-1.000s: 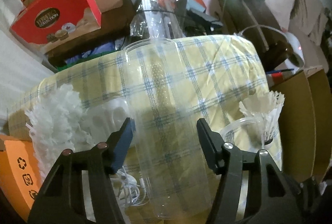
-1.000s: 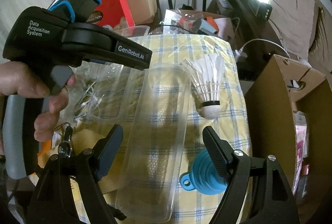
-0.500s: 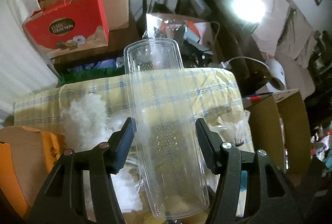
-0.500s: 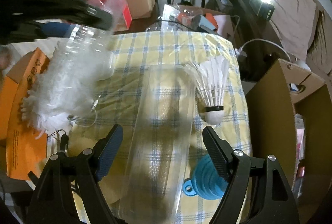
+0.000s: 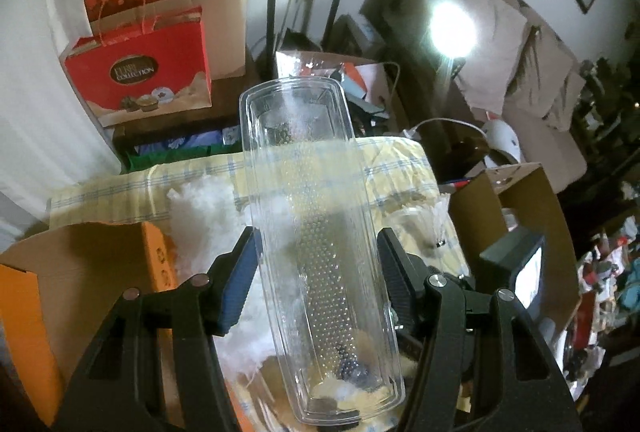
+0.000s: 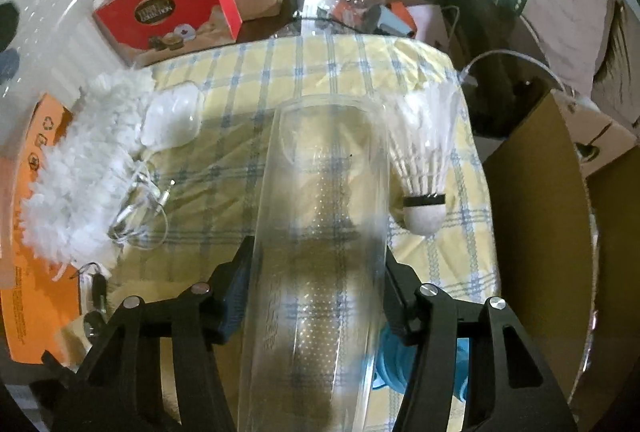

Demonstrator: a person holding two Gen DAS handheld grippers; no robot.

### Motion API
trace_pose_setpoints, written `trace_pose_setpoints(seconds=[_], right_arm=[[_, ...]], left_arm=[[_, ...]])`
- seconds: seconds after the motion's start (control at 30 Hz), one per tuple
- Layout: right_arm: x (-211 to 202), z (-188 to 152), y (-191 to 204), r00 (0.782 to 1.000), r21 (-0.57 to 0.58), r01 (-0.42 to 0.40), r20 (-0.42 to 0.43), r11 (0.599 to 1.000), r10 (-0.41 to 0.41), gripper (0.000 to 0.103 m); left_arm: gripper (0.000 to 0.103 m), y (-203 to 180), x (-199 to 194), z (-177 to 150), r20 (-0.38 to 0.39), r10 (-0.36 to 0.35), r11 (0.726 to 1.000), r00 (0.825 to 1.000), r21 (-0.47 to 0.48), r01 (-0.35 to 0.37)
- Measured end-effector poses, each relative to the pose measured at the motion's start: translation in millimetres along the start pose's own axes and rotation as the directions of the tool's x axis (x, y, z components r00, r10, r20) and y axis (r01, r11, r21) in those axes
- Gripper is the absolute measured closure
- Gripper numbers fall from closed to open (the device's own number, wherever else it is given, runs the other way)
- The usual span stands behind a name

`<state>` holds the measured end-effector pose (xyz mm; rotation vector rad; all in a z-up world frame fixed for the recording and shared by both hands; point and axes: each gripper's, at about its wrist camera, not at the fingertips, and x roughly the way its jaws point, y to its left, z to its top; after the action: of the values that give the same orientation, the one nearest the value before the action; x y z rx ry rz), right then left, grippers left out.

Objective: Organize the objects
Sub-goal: 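Lift the clear tray with the left gripper and lower it into the orange box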

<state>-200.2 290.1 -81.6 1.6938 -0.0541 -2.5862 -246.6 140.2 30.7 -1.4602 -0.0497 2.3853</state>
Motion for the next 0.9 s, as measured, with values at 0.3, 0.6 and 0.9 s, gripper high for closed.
trace_pose_setpoints(seconds=[0.3,0.6,0.9], right_arm=[[-53,11,13,0.996,-0.03,0.016,0.09,0.999,-0.013,0.046],[-108,17,44,0.984,-0.089,-0.001,0.177,0.996,0.017,0.046],[-123,18,118,0.972,-0.172,-0.161,0.144,0.972,0.186,0.046]], left_arm=[[0.046,22,-41,-15,0.033,-0.017,1.0,0.999,0.003,0.017],[0.046,64,-77,-42,0.062,0.024,1.0,0.998,-0.022,-0.022],[0.046,126,-77,-80,0.013,0.105,0.989,0.994,-0.103,-0.103]])
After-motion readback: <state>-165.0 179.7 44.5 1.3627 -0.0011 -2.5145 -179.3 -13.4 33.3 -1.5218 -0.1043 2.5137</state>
